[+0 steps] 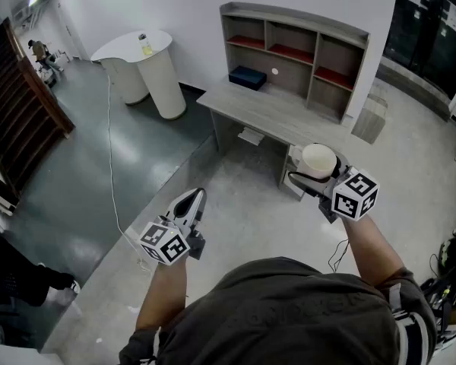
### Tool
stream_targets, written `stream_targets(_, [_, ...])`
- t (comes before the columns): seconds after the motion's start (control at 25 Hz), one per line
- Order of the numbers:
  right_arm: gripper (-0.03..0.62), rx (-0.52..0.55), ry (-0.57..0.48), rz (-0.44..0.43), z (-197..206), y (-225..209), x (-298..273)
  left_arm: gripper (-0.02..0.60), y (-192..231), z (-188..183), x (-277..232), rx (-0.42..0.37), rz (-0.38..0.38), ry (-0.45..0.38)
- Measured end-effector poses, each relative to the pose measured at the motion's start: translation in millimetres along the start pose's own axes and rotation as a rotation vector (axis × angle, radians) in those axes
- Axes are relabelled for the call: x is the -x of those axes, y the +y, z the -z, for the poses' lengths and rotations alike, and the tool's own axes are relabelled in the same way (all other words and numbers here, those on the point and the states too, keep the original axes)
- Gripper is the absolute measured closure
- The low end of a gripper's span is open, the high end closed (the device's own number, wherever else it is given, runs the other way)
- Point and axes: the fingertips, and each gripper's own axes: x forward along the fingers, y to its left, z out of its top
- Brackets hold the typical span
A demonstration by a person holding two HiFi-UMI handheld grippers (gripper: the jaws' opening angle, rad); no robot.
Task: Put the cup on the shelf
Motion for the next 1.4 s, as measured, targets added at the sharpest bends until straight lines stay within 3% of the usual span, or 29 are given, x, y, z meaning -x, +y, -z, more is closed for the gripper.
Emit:
stream_targets(0.76, [0.132,-0.009,-0.017,-0.014,-4.7,-16.9,19.1,0.577,-17.8,5.4,-20.2,-0.004,-0.005,0.001])
stream_targets(1.4, [0.132,0.009,-0.016,-0.062,-1.1,-74.0,76.0,0.577,-79.9,21.6,-81.8,-0.021,-0.051,-0.015])
